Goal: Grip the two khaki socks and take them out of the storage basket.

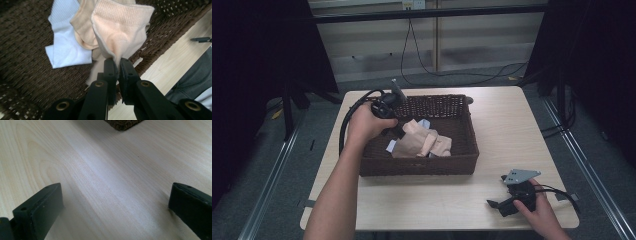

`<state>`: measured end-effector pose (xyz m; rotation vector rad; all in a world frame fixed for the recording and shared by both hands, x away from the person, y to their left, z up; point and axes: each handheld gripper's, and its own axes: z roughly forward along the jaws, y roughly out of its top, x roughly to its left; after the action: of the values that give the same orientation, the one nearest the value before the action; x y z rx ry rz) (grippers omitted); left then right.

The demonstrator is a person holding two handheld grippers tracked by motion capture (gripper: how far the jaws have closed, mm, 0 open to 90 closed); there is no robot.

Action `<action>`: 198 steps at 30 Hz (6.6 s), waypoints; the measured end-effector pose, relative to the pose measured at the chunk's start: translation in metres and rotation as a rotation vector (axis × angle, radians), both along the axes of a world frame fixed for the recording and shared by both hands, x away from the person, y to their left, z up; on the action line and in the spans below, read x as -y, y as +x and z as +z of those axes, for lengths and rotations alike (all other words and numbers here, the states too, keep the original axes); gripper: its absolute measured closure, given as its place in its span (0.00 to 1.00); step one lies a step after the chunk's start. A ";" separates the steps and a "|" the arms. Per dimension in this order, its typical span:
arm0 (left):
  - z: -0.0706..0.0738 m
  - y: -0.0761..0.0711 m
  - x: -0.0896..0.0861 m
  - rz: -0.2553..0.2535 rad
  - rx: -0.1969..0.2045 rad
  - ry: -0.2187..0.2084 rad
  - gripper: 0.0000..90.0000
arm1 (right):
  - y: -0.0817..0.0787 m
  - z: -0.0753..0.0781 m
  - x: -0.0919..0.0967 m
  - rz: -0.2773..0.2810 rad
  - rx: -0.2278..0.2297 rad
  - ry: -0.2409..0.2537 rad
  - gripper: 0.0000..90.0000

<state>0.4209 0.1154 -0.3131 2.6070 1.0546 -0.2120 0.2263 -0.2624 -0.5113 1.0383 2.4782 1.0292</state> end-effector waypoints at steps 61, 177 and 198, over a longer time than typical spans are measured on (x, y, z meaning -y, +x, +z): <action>0.105 -0.035 -0.002 -0.083 0.029 -0.009 0.94 | 0.000 0.000 0.000 0.000 -0.002 -0.004 0.00; -0.122 0.041 0.044 0.061 0.044 0.063 0.41 | 0.000 0.000 0.000 0.000 0.000 0.000 0.00; -0.089 0.030 0.035 0.078 -0.020 0.091 0.94 | 0.000 0.000 0.000 0.000 -0.001 0.000 0.00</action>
<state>0.4514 0.0801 -0.4019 2.6429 1.1965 -0.1754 0.2262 -0.2624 -0.5113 1.0385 2.4790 1.0291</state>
